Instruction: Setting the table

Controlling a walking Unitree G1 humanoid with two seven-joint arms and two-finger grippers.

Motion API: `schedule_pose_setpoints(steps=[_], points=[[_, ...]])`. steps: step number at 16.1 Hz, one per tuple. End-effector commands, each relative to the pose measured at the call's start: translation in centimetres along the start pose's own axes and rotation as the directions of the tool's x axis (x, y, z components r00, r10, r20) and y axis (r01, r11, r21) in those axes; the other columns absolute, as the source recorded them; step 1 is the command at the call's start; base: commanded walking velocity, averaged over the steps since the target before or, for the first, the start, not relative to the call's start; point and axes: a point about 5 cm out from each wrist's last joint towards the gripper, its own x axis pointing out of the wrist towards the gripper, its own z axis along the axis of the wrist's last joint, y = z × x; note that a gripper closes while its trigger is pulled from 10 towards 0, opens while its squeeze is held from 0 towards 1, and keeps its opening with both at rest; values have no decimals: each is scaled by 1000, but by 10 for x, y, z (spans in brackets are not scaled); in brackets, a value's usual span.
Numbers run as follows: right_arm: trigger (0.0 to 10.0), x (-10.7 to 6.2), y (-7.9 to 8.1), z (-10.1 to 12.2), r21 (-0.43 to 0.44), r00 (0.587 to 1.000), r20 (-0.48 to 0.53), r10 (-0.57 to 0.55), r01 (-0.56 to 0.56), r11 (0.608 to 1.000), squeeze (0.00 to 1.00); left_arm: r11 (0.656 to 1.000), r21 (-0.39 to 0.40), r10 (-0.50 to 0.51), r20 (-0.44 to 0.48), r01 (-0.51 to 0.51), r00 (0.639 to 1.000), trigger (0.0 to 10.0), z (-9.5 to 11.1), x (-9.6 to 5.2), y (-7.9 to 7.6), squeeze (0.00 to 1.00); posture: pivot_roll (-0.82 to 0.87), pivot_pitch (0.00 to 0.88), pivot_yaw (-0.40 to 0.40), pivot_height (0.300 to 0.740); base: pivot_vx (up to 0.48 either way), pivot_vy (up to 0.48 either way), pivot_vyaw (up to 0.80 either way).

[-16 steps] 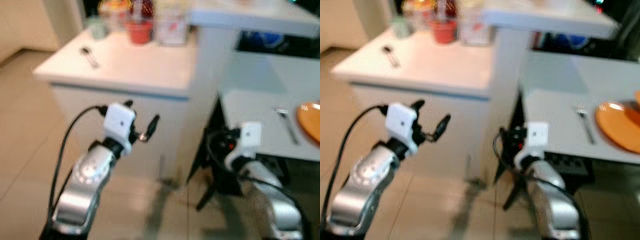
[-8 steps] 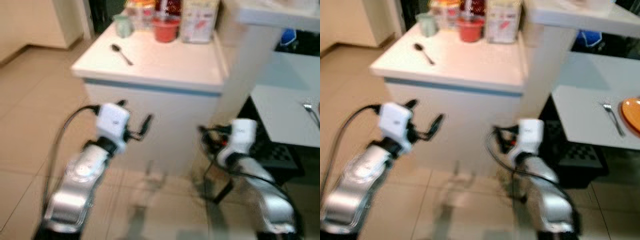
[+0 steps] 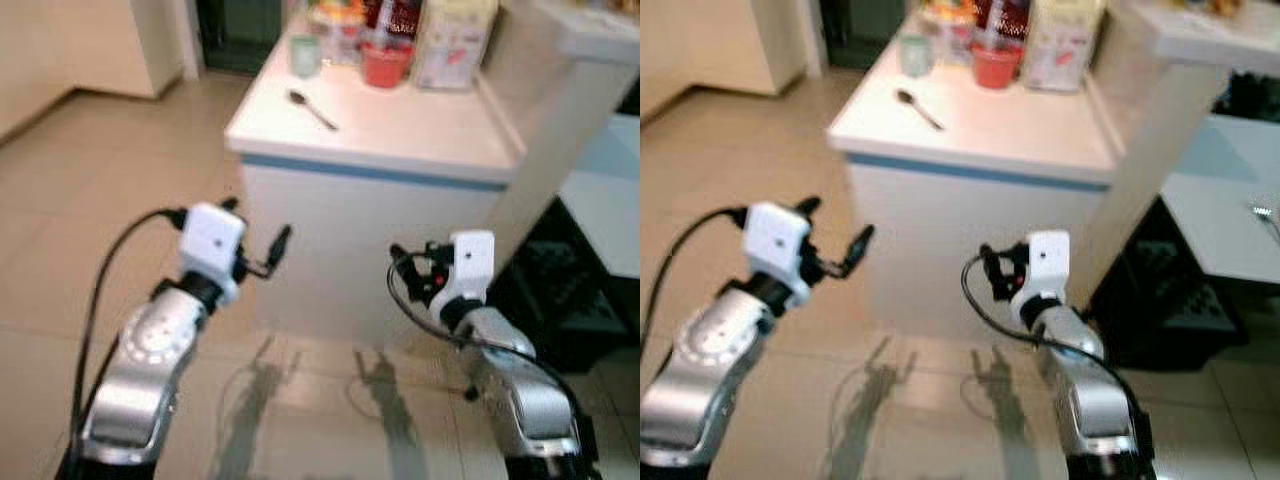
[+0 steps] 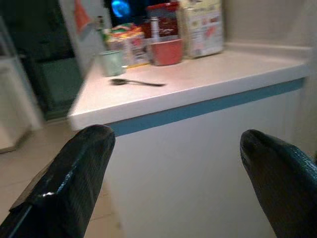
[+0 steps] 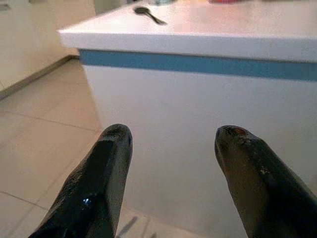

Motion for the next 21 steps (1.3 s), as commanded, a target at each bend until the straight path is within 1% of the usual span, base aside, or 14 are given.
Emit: schedule_pose_setpoints(steps=[1, 3, 4, 5, 8, 9, 12, 13, 14, 15, 18, 20, 21], points=[[10000, -3, -9, -1, -15, 999, 0, -36, 36, 999, 0, 999, -1, -33, 5, 33, 999, 10000, 1, 4, -7, 0, 61, 0, -38, 740, 0, 435, 0], [10000, -5, -10, -1, -16, 999, 0, -39, 39, 999, 0, 1000, -17, -21, 20, 21, 1000, 10000, 3, 7, -7, 0, 59, 0, -34, 740, 0, 435, 0], [10000, -5, -13, -2, -12, 999, -1, -54, 54, 998, 0, 1000, 24, -4, 25, 4, 1000, 10000, 3, 8, -6, 0, 64, 0, -34, 740, 0, 0, 0], [10000, -6, -15, -2, 1, 998, 3, -65, 65, 998, 0, 999, 47, 18, 21, -19, 1000, 10000, 3, 9, -4, 0, 68, 0, -33, 740, 0, -480, 0], [10000, -3, -15, 1, 13, 997, 15, -75, 74, 997, 0, 996, 20, 88, 10, -88, 996, 10000, 1, 9, 8, 0, 62, 0, -34, 740, 0, -480, 0], [10000, -3, -15, 5, 16, 997, 23, -72, 72, 997, 0, 993, -7, 115, 1, -115, 993, 10000, -1, 9, 10, 0, 56, 0, -35, 740, 0, -412, 0], [10000, 0, -17, 20, 20, 997, 52, -56, 55, 998, 0, 987, -26, 160, 9, -160, 987, 10000, 2, 12, 12, 0, 66, 0, -50, 740, 0, 0, 0], [10000, 2, -18, 23, 22, 997, 59, -54, 52, 998, 0, 986, -22, 163, 10, -163, 987, 10000, 2, 12, 12, 0, 68, 0, -50, 740, 0, 0, 0], [10000, 7, -18, 30, 67, 995, 76, -60, 55, 996, 0, 985, 6, 174, 30, -174, 984, 10000, 7, 17, 14, 0, 75, 0, -54, 740, 0, 0, 0], [10000, 8, -17, 32, 75, 995, 80, -59, 53, 996, 0, 984, -10, 179, 39, -179, 983, 10000, 11, 20, 16, 0, 76, 0, -56, 740, 0, 0, 0], [10000, 10, -11, 37, 71, 995, 87, -47, 40, 997, 0, 983, -32, 182, 52, -181, 982, 10000, 14, 21, 19, 0, 59, 0, -45, 740, 183, 0, -308], [10000, 13, -8, 40, 77, 994, 97, -45, 37, 996, 0, 985, -28, 174, 50, -173, 984, 10000, 13, 21, 20, 0, 56, 0, -38, 740, 315, 0, 0], [10000, 15, -5, 42, 75, 994, 102, -25, 17, 997, 0, 985, -29, 171, 50, -170, 984, 10000, 13, 21, 20, 0, 63, 0, -37, 740, 334, 0, 0]])
